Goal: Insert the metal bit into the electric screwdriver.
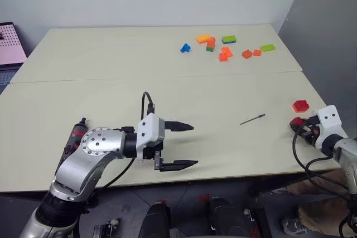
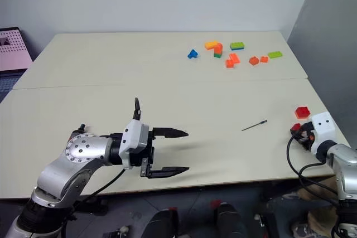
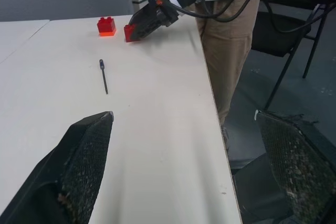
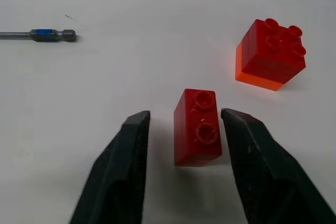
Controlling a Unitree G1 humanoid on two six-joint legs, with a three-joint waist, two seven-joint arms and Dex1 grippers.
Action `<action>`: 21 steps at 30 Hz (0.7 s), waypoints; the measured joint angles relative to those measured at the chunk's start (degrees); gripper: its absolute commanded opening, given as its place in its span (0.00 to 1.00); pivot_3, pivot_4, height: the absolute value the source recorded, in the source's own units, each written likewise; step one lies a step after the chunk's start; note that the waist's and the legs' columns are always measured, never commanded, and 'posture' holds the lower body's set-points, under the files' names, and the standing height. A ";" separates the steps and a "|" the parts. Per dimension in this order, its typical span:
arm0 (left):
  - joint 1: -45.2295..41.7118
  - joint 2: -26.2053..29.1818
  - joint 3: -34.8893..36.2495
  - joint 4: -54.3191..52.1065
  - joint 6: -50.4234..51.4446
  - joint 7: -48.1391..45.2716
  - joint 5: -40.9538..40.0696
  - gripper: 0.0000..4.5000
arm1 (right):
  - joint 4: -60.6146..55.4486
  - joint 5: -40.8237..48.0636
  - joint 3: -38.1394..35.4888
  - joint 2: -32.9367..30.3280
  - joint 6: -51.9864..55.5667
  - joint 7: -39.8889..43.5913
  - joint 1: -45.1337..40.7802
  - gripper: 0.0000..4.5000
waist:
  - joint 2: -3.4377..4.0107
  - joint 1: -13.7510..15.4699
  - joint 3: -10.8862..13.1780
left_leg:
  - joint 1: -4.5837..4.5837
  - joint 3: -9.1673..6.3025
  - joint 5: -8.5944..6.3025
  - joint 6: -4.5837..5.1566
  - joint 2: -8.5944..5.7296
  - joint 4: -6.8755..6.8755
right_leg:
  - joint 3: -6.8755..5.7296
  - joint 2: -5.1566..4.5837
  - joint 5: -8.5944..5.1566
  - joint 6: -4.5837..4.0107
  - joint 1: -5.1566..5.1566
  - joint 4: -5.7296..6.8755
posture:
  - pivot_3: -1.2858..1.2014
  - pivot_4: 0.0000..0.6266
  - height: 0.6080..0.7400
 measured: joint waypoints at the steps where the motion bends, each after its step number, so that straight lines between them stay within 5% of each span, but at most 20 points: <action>1: 0.45 0.24 0.21 -0.08 0.23 0.51 0.12 1.00 | -1.24 1.54 -0.23 -0.39 0.64 1.66 0.90 0.75 | 0.00 0.00 0.00 | 0.01 -0.01 0.00 0.00 0.00 -0.01 | 0.00 0.00 0.00 0.00 0.00 0.00 | 0.52 0.24 1.00; 5: 1.48 1.26 1.67 -0.52 0.97 2.89 1.16 1.00 | -5.31 3.57 -1.38 -2.89 0.72 4.97 4.05 0.96 | 0.01 0.02 0.00 | 0.00 -0.01 0.00 0.00 0.00 0.00 | 0.00 -0.01 0.00 0.00 0.00 -0.01 | 0.52 0.24 1.00; 14: 6.71 7.73 14.67 -5.75 12.87 12.89 0.85 1.00 | -10.41 5.61 -3.83 -13.56 -3.99 14.58 3.65 0.96 | -0.05 -0.43 0.05 | 0.05 0.00 0.00 0.00 0.02 0.00 | -0.01 -0.03 -0.01 0.00 -0.01 -0.01 | 0.52 0.24 1.00; 21: 10.73 11.43 25.03 -6.67 25.54 18.55 -1.12 1.00 | -17.18 14.02 5.14 -17.06 1.16 26.85 -6.66 0.96 | -0.15 -0.15 0.15 | -0.01 -0.09 -0.01 -0.01 0.03 -0.03 | -0.09 -0.03 -0.02 -0.02 -0.03 -0.11 | 0.52 0.24 1.00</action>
